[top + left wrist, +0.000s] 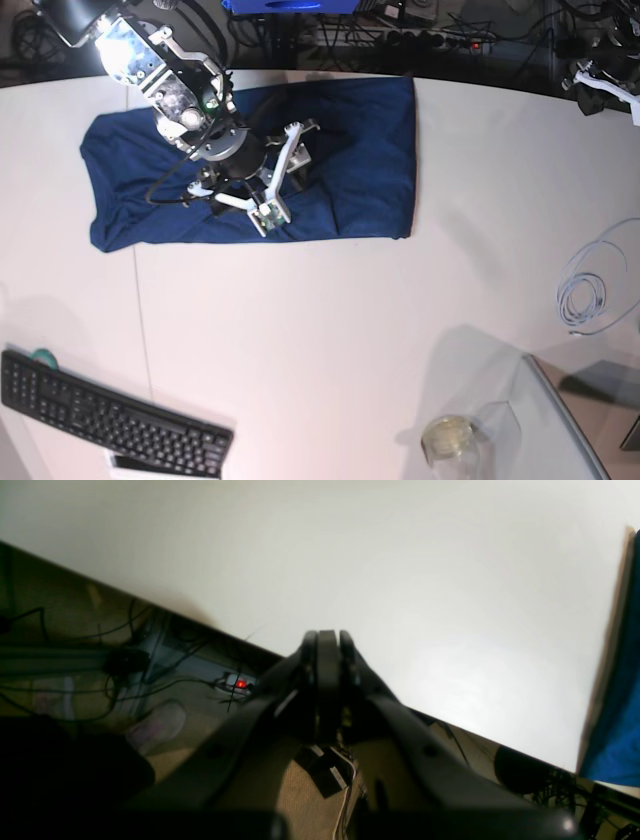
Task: Layout the t-shirt on the table in an organized manner, then fold the t-shirt properly
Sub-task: 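Release the right end and press the shirt flat with the right gripper, then grasp both short ends of the shirt with both grippers, then fold the end held by the right gripper over toward the left gripper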
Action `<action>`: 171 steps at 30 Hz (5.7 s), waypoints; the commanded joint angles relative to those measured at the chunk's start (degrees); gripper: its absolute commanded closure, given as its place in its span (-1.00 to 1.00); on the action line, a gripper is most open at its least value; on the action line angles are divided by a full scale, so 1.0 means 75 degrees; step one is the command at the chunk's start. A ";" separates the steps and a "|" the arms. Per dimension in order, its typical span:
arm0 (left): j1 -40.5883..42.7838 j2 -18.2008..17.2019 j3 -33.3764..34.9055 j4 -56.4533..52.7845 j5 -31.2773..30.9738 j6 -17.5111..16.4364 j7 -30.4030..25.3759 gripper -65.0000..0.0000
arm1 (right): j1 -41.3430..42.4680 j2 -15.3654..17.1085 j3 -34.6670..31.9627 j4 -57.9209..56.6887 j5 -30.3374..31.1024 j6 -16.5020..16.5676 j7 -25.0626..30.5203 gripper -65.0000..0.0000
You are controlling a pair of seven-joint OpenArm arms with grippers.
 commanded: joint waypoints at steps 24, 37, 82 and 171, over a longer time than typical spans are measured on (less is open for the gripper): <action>-0.0320 0.0277 -0.0046 0.0094 0.0962 -0.0063 -0.0143 1.00 | 0.0411 -0.0882 -0.1547 -0.0777 -0.1478 -0.0988 0.0135 1.00; -0.0343 0.0277 -0.0057 -0.0234 0.0962 -0.0063 -0.0155 1.00 | 0.0798 -0.1316 -0.1500 -0.1797 -0.1478 -0.0988 0.0159 1.00; -0.0683 0.0254 0.1068 -0.0386 0.0974 -0.0063 -0.0166 1.00 | -0.0351 -0.0788 -0.1851 -0.1117 -0.1443 -0.0988 -0.0216 1.00; -0.3848 0.0594 0.6636 -0.3000 0.0962 0.0933 -0.2112 1.00 | -0.0210 0.0337 0.7350 -0.4188 0.4019 0.5811 -0.1717 0.12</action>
